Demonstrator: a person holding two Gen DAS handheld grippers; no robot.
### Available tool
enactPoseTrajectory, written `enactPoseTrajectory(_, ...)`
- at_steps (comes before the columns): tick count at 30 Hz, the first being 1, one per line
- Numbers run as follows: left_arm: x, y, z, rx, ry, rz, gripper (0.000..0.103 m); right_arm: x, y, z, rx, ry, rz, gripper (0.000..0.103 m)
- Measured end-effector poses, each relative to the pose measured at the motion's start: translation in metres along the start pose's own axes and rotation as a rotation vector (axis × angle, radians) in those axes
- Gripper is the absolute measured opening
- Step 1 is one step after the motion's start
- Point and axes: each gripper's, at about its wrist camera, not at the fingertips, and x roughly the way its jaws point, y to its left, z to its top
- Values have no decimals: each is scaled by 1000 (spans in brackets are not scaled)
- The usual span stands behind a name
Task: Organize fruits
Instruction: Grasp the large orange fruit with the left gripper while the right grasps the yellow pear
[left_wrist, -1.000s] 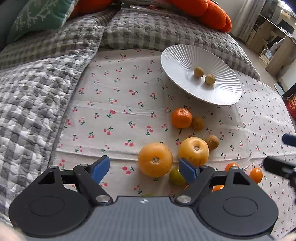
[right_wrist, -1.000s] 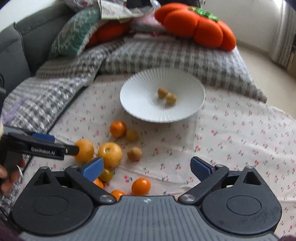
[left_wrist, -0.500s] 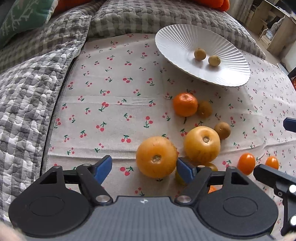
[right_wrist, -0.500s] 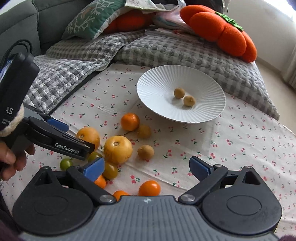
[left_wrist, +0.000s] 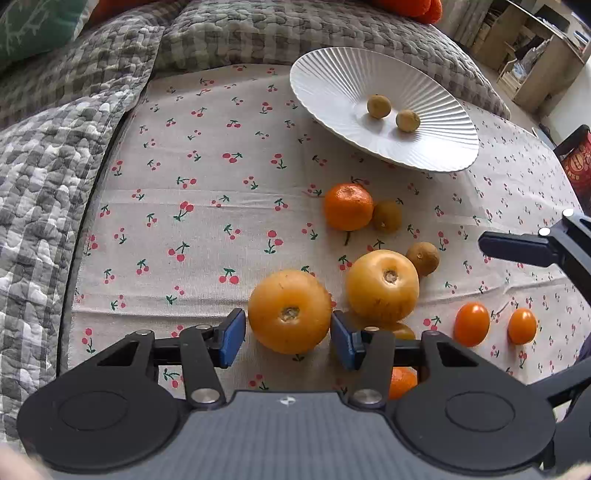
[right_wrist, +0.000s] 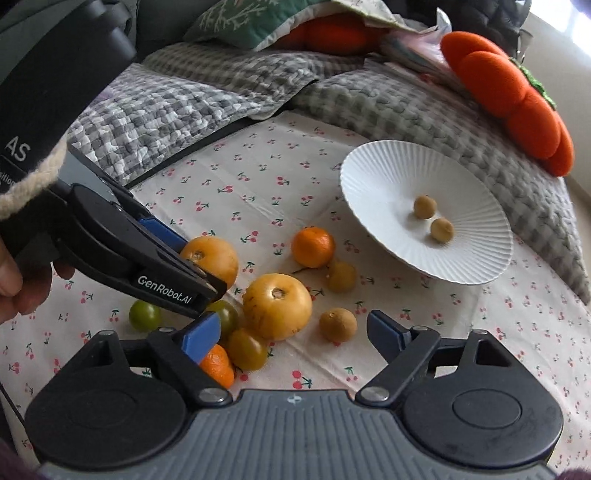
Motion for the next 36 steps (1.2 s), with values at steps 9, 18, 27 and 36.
enactPoseTrajectory(9, 5, 5, 9, -45, 8, -1, 55, 13, 2, 7, -28, 10, 33, 69)
enactPoseTrajectory(18, 7, 6, 10, -51, 13, -14, 48, 40, 4, 10, -29, 35, 41, 49)
enactPoseTrajectory(27, 6, 6, 10, -44, 8, -9, 47, 44, -2, 14, -1, 56, 65, 45)
enactPoseTrajectory(36, 2, 6, 11, -55, -6, -1, 47, 34, -9, 14, 27, 38, 38, 44)
